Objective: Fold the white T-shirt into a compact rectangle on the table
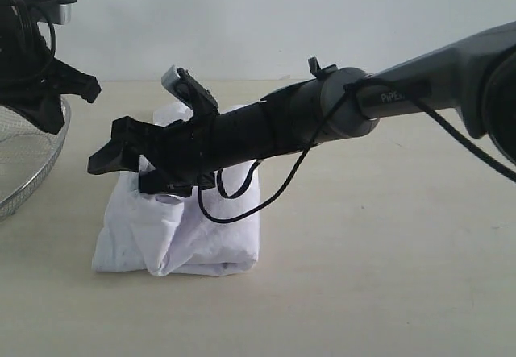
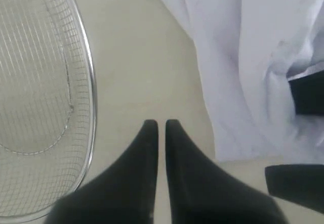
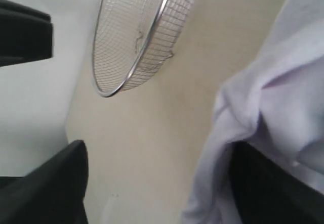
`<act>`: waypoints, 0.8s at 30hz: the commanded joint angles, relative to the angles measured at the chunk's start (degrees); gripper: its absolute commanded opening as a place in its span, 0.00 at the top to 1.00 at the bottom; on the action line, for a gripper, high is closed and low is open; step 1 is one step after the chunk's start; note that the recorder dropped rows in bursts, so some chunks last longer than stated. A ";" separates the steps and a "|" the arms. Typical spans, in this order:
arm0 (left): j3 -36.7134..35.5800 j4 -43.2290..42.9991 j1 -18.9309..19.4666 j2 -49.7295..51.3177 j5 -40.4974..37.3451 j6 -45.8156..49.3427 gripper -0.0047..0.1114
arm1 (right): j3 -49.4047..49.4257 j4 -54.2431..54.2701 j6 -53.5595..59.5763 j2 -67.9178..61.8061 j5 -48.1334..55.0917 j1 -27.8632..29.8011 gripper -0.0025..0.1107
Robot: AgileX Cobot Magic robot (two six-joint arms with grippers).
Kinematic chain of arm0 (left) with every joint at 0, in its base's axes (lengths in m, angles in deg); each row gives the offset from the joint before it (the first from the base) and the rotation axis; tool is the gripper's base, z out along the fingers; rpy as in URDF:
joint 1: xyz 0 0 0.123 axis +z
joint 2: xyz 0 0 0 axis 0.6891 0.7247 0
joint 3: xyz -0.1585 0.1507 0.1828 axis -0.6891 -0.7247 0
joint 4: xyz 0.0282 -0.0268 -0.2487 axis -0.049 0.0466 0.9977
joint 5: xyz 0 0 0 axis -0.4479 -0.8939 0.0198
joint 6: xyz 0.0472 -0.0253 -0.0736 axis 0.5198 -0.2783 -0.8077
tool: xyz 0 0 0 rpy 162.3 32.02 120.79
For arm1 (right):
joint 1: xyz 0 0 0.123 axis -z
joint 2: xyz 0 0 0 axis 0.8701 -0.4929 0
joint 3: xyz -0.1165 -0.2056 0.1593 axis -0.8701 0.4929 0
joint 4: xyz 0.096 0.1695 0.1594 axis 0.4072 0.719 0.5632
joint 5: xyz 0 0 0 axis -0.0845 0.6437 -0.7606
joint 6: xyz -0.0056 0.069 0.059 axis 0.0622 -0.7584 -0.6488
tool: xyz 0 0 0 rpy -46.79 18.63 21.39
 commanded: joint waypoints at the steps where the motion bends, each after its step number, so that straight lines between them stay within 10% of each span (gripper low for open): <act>1: -0.43 2.42 0.09 -0.74 0.91 1.62 0.92 | -1.12 0.09 0.85 0.55 3.12 -0.05 0.50; 13: -0.43 2.43 0.09 -0.83 0.57 1.87 0.92 | -1.12 -2.54 -0.39 2.87 0.03 0.05 0.97; 24: -0.43 7.99 0.09 -1.08 0.03 6.34 0.92 | 2.20 -11.49 -8.49 8.53 -7.11 0.57 0.98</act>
